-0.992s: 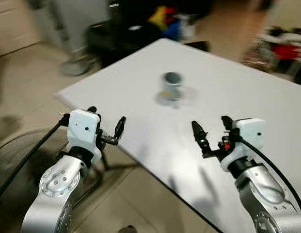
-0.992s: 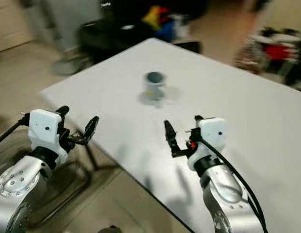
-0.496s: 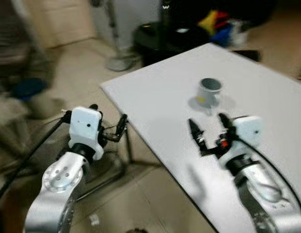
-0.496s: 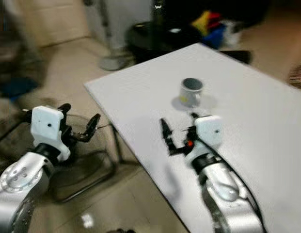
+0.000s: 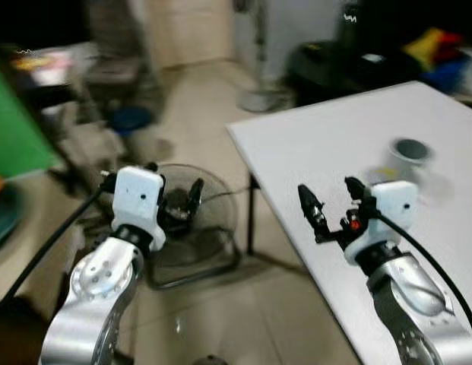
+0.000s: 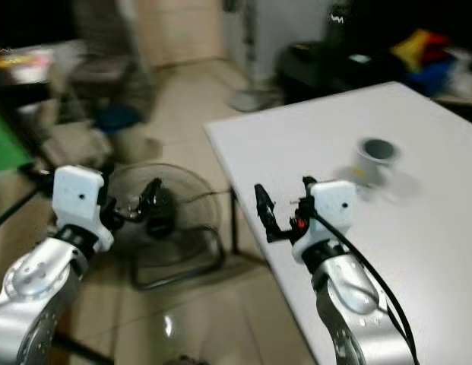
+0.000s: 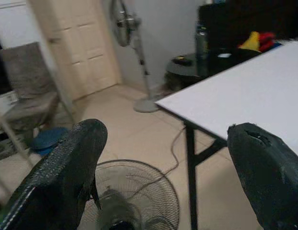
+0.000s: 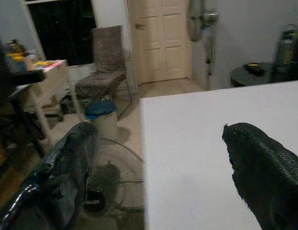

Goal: Setting the table

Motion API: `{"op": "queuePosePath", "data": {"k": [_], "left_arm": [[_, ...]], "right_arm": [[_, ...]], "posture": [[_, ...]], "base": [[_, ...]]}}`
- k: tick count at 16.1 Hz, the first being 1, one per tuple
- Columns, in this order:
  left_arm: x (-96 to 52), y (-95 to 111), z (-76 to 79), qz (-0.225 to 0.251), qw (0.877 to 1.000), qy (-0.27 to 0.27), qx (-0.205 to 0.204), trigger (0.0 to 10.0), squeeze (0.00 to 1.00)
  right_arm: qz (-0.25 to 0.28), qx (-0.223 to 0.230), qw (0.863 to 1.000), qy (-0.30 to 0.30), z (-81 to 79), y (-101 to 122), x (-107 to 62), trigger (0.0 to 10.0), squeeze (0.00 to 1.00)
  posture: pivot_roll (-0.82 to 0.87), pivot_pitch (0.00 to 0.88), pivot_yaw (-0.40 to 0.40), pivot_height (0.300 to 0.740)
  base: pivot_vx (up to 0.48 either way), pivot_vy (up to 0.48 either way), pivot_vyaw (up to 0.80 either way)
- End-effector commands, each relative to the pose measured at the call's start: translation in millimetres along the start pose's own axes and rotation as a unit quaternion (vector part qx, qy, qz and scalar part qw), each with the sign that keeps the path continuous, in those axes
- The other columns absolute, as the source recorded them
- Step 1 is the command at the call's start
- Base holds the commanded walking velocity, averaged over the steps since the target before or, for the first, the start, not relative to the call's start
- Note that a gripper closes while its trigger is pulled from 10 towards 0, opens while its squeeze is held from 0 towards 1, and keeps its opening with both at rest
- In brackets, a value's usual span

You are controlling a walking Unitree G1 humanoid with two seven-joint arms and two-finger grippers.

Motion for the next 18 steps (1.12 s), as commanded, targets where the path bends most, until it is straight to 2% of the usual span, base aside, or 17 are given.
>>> {"op": "queuePosePath", "data": {"k": [1,9,13,18], "left_arm": [[-0.8,0,-4.6,-0.002,1.0,0.011,0.003,10.0,0.0],[-4.2,0,-4.9,-0.005,1.0,0.013,0.002,10.0,0.0],[-6.0,-1,-5.0,-0.007,1.0,0.014,0.004,10.0,0.0],[-7.0,0,-5.0,-0.009,1.0,0.013,0.006,10.0,0.0]], "right_arm": [[-0.002,0.004,1.0,0.011,-4.9,1,2.7,10.0,0.0],[-0.023,-0.006,1.0,0.006,-7.3,-8,4.4,10.0,0.0],[-0.025,-0.014,0.999,0.027,-12.1,-8,3.4,10.0,0.0],[-0.025,-0.015,0.999,0.034,-15.2,-8,5.3,10.0,0.0]], "posture": [[0.11,0.0,0.043,0.74],[0.12,0.0,0.03,0.74],[0.12,0.0,0.028,0.74],[0.13,0.0,0.028,0.74]], "base": [[0.0,0.0,0.8],[0.0,0.295,0.0],[0.0,0.362,0.0],[0.0,0.364,0.8]]}}
Point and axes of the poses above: a point about 5 cm out from each wrist's last joint towards the gripper, its own x axis pointing out of the wrist towards the gripper, its own y axis along the axis of the wrist's last joint, z = x × y, the point moved 3 cm from there along x, pointing out of the wrist towards the gripper, and after that the axes turned 2 degrees about -x, right-handed, at the moved point
